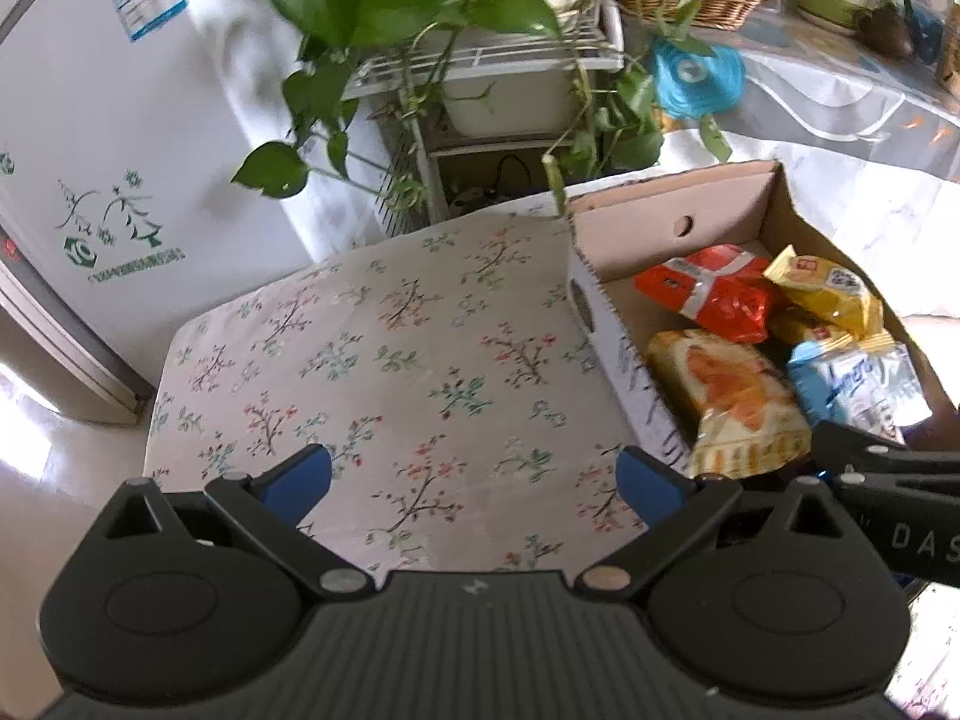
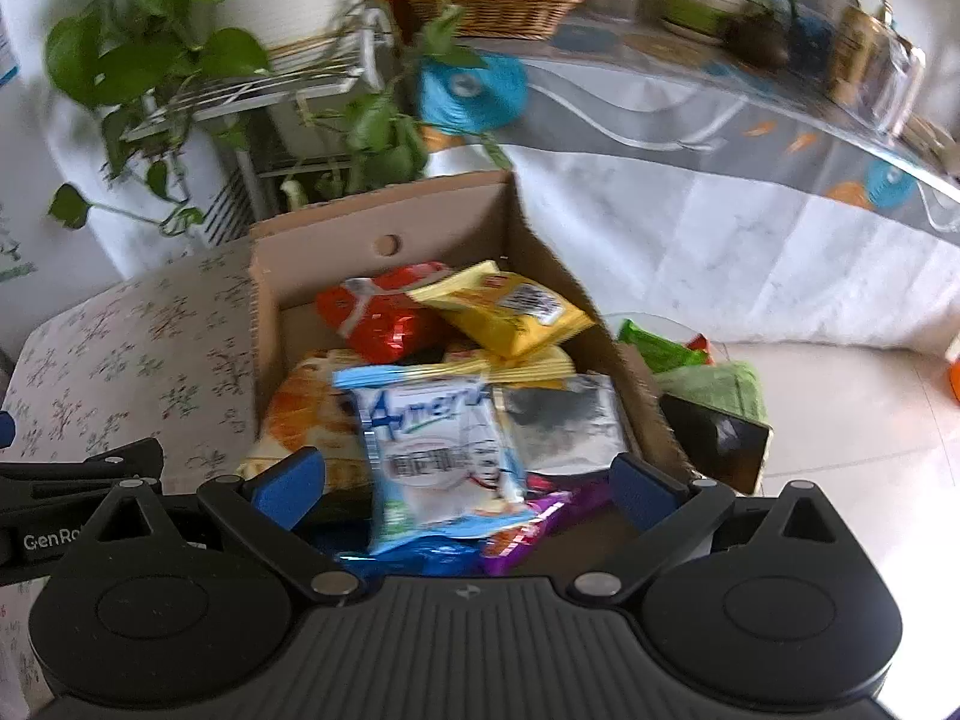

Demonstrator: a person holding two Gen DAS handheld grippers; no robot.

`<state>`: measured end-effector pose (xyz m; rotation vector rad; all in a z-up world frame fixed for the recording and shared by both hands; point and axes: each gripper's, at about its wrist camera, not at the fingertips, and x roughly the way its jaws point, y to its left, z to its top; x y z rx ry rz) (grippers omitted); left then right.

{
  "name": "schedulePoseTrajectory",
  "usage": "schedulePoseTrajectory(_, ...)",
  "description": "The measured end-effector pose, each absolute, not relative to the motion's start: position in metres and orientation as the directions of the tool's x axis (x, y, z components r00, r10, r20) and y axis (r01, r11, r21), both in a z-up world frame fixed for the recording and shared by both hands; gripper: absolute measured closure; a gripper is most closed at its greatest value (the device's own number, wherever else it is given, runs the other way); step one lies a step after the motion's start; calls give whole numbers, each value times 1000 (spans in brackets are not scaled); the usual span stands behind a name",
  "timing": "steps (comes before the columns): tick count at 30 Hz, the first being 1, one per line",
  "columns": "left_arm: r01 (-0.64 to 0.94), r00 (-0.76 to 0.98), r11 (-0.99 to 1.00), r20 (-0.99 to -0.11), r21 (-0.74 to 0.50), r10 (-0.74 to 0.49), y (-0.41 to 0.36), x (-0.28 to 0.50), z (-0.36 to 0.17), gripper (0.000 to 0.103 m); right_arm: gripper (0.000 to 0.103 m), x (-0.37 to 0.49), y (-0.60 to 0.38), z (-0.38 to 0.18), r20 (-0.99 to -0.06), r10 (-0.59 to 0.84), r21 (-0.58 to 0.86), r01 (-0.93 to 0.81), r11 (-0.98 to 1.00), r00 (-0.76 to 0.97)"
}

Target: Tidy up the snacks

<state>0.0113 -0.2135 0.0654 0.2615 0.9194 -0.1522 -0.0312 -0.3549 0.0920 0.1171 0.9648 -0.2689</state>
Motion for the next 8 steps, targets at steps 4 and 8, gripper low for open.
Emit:
schedulePoseTrajectory(4, 228, 599, 961, -801, 155, -13, -192, 11, 64, 3, 0, -27, -339, 90, -820, -131, 0, 229, 973, 556)
schedulePoseTrajectory(8, 224, 611, 959, -792, 172, -1, -167, 9, 65, 3, 0, -25, -317, 88, -816, -74, 30, 170, 985, 573)
